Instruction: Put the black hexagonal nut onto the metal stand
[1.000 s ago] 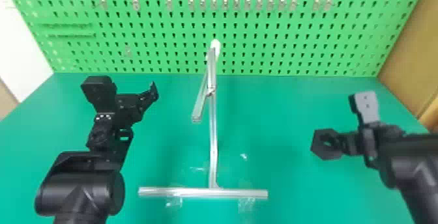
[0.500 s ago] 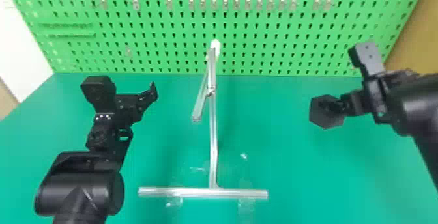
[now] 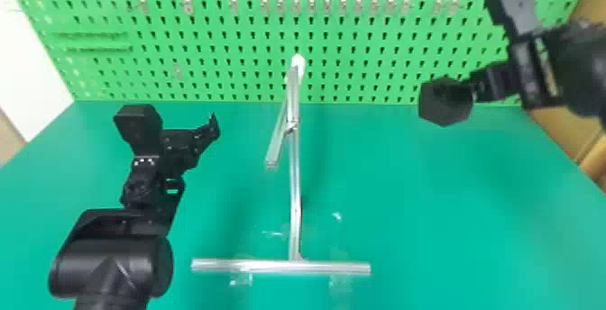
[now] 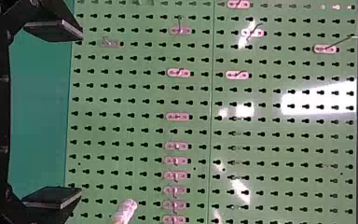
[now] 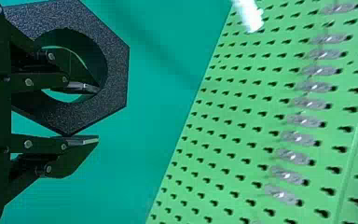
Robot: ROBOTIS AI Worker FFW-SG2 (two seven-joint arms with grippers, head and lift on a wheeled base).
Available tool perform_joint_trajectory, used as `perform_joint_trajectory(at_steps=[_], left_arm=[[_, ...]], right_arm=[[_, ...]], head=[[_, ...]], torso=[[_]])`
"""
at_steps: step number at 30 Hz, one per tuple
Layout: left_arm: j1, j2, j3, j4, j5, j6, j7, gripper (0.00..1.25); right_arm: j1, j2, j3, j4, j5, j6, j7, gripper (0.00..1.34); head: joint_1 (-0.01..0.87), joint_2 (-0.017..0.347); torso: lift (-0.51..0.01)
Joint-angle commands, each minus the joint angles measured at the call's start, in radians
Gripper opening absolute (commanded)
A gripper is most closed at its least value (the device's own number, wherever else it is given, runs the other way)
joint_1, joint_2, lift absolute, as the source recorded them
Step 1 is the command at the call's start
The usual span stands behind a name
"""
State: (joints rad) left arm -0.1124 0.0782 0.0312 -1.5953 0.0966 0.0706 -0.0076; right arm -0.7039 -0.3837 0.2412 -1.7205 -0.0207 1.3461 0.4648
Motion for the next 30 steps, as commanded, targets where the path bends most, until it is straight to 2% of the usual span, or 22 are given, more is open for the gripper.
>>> perform_joint_trajectory(at_steps=[1, 5, 8, 13, 18, 24, 30], left_arm=[[0.0, 0.0, -0.001, 0.0, -0.002, 0.0, 0.0, 1.13], [-0.001, -0.001, -0.002, 0.0, -0.005, 0.003, 0.0, 1.13], [-0.003, 0.0, -0.005, 0.0, -0.006, 0.006, 0.0, 1.13], [-0.003, 0.0, -0.008, 0.0, -0.009, 0.009, 0.0, 1.13], [-0.003, 0.0, -0.008, 0.0, -0.011, 0.011, 0.0, 1.13], [-0.003, 0.0, -0.011, 0.0, -0.012, 0.015, 0.0, 1.13], [-0.007, 0.008, -0.019, 0.0, -0.014, 0.021, 0.0, 1.13]], right_arm=[[-0.086, -0.023, 0.044, 0.036, -0.081, -0.001, 0.0, 0.33], [-0.154, -0.035, 0.089, 0.084, -0.168, -0.012, 0.0, 0.32], [-0.198, -0.035, 0.121, 0.124, -0.222, -0.024, 0.0, 0.32], [-0.255, -0.029, 0.179, 0.167, -0.251, -0.036, 0.0, 0.32], [-0.318, -0.018, 0.237, 0.228, -0.303, -0.054, 0.002, 0.32], [-0.382, 0.005, 0.3, 0.294, -0.309, -0.081, 0.046, 0.32], [-0.437, 0.029, 0.343, 0.363, -0.347, -0.108, 0.051, 0.32]], head=[[0.693, 0.081], [0.693, 0.081], [0.693, 0.081], [0.693, 0.081], [0.693, 0.081], [0.693, 0.081], [0.693, 0.081]], torso=[[-0.001], [-0.001], [-0.001], [-0.001], [-0.001], [-0.001], [-0.001]])
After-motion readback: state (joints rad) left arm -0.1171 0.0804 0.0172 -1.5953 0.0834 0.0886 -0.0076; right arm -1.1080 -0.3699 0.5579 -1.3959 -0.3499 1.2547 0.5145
